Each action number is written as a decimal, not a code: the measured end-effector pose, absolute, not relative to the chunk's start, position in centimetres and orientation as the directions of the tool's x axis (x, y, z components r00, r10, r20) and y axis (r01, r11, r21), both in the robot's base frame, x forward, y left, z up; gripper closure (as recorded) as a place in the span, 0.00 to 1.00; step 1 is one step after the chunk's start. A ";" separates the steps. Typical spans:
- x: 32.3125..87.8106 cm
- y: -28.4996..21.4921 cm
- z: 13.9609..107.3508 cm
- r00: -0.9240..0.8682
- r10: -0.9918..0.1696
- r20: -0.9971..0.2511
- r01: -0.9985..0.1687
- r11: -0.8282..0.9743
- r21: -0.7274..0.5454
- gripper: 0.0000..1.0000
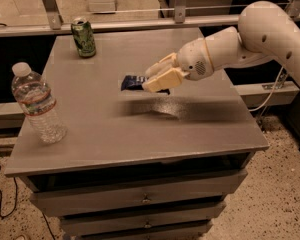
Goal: Move rxbar blueberry near water bottle
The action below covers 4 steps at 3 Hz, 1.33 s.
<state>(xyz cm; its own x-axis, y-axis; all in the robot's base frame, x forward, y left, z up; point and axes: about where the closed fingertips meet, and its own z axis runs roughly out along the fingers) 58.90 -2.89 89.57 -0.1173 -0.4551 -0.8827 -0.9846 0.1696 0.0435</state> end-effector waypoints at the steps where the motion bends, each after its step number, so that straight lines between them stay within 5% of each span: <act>1: 56.7 0.6 89.6 -0.086 -0.434 -0.897 -0.992 0.121 0.037 1.00; 2: 54.8 3.9 89.4 -0.063 -0.426 -0.903 -0.996 0.086 0.029 1.00; 4: 51.9 8.5 87.9 -0.019 -0.424 -0.905 -0.999 0.032 0.006 0.59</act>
Offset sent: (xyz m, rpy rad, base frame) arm -0.0629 0.1012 -0.0059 0.0555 -0.0311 0.1158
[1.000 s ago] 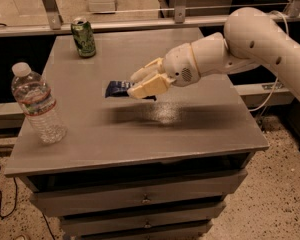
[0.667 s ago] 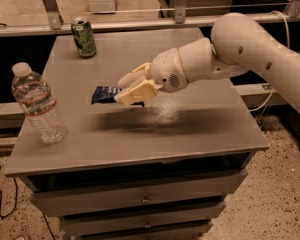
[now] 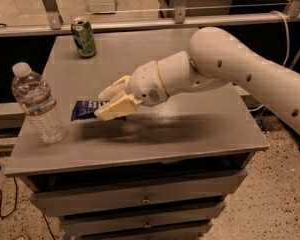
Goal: Move rxbar blueberry near water bottle
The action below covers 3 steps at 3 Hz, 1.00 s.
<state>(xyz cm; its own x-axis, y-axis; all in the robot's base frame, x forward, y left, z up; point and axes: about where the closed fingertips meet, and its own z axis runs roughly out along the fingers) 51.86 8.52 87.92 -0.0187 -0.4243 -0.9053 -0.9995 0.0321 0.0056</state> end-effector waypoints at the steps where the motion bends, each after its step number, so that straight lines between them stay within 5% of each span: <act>1: 51.2 9.9 86.8 -0.013 -0.423 -0.906 -1.000 0.019 0.005 0.35; 3: 51.1 11.0 85.4 -0.010 -0.423 -0.906 -1.000 0.014 0.005 0.00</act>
Offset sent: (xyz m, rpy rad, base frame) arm -0.0052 0.0251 -0.0321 -0.0010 -0.0057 0.0090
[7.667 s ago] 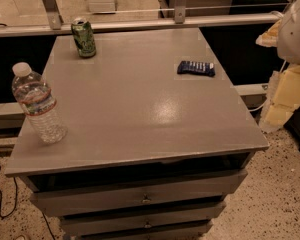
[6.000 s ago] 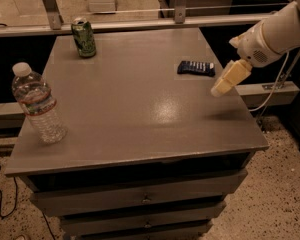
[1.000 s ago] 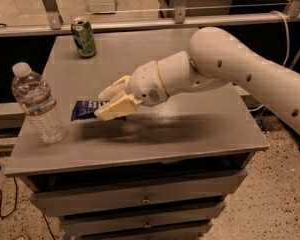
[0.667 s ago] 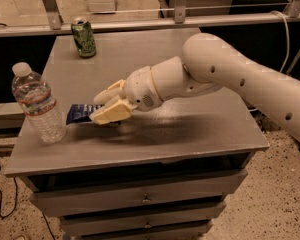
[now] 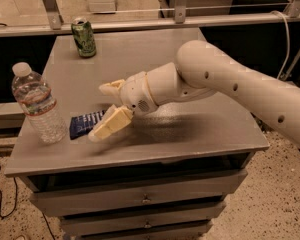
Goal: Move rxbar blueberry near water bottle
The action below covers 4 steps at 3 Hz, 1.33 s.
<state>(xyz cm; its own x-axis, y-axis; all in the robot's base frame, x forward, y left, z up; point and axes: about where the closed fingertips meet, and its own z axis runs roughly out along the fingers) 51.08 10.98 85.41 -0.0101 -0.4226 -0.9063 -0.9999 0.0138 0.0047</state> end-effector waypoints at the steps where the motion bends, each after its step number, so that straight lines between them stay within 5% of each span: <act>1: 52.1 8.9 85.9 -0.019 -0.408 -0.913 -1.000 0.031 0.007 0.00; 3: 56.4 -7.5 88.5 -0.005 -0.452 -0.892 -0.986 0.151 -0.071 0.00; 4: 57.1 -9.6 90.6 0.020 -0.456 -0.890 -0.981 0.163 -0.106 0.00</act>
Offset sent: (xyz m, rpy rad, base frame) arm 0.0704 -0.2272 0.0430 -0.0128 -0.0962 -0.1655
